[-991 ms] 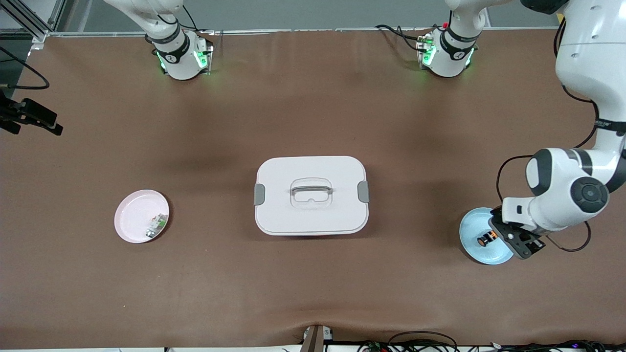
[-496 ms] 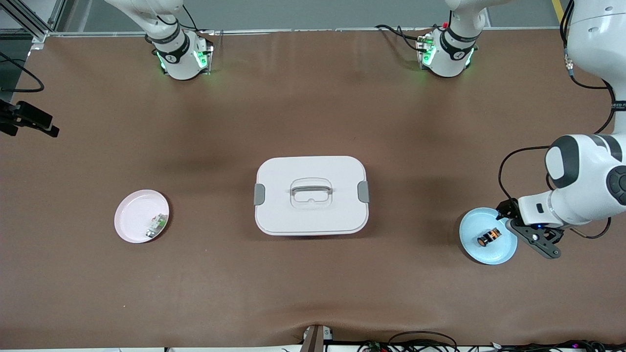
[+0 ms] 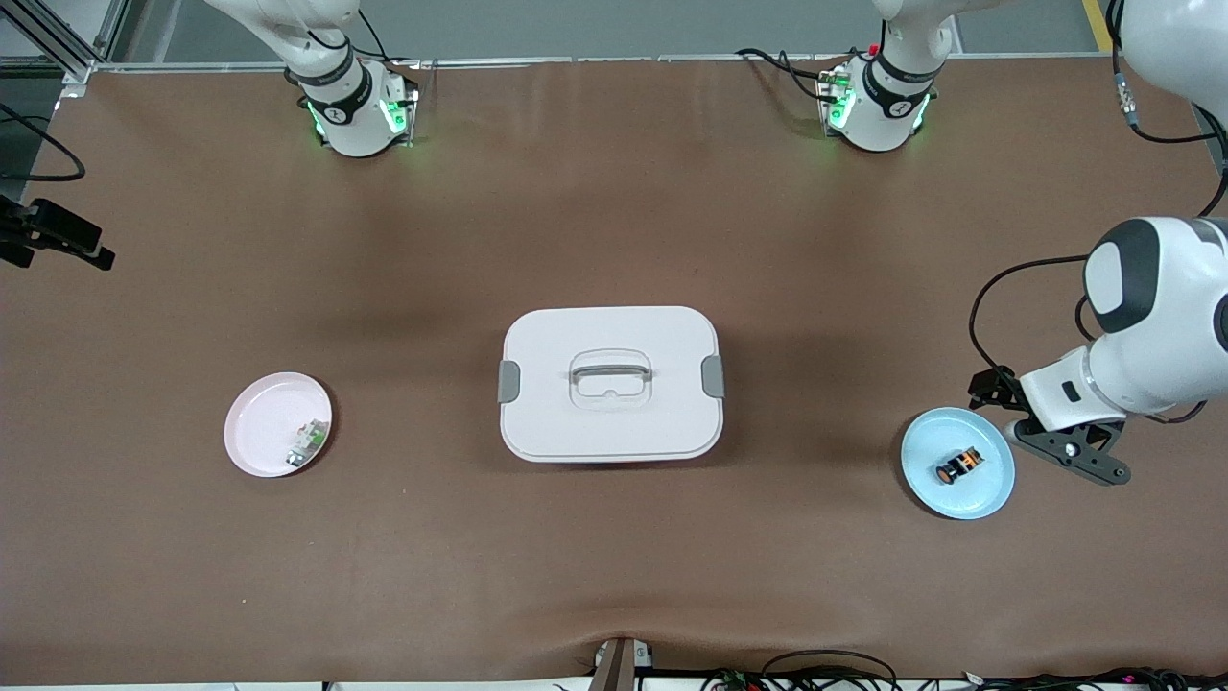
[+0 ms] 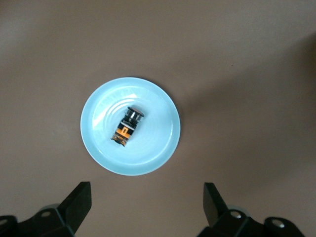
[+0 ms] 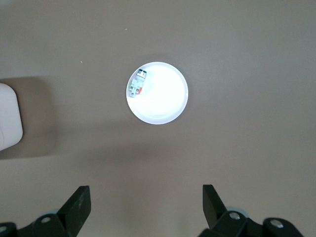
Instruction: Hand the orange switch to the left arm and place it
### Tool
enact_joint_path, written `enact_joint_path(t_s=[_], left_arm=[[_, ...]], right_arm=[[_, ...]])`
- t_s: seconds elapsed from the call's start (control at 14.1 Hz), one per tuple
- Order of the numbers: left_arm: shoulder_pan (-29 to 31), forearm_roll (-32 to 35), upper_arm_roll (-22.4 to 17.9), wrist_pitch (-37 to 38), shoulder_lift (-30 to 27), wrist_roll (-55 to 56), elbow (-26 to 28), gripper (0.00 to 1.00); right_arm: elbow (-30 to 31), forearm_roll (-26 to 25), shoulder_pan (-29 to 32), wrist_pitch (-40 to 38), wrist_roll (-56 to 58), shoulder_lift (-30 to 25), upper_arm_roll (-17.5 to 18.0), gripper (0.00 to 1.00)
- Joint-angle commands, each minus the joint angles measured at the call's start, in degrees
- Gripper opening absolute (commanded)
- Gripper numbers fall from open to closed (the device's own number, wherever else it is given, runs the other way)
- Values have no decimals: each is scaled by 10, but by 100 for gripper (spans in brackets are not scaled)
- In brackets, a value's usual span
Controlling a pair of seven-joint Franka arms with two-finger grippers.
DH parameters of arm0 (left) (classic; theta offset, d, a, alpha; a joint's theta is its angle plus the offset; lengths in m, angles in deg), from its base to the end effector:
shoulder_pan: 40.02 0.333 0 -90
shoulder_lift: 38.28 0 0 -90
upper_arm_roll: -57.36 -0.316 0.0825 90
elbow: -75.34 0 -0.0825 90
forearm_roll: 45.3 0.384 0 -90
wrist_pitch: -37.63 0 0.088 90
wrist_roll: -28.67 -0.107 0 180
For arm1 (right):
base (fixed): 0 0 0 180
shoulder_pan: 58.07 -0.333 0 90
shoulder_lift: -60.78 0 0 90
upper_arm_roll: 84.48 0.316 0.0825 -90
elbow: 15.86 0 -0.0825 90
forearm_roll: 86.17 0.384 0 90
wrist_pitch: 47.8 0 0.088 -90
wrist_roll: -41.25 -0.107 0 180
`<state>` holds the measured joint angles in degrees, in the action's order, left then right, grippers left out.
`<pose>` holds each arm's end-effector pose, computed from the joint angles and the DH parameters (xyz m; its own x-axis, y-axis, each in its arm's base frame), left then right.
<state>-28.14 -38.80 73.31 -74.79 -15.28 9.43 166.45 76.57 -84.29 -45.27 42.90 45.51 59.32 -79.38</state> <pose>0.6675 -0.0177 0.4090 0.9087 -0.4174 -0.0113 -0.4173 -0.9087 0.0074 0.5429 -0.0693 0.6196 0.9982 -0.0605 -0.0025 -0.0605 -0.9977 -0.0308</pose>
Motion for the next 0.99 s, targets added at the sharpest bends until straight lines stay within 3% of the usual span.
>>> enact_joint_path(t_s=[0.0, 0.5, 0.92], left_arm=[[2, -10, 15, 41, -37, 94, 10, 100], [1, -10, 35, 102, -84, 303, 10, 100], [19, -3, 37, 140, -89, 301, -21, 100]], right_arm=[[-13, 4, 7, -5, -4, 6, 5, 100], [-24, 3, 8, -11, -3, 5, 5, 100], [-24, 3, 9, -9, -2, 5, 5, 100]])
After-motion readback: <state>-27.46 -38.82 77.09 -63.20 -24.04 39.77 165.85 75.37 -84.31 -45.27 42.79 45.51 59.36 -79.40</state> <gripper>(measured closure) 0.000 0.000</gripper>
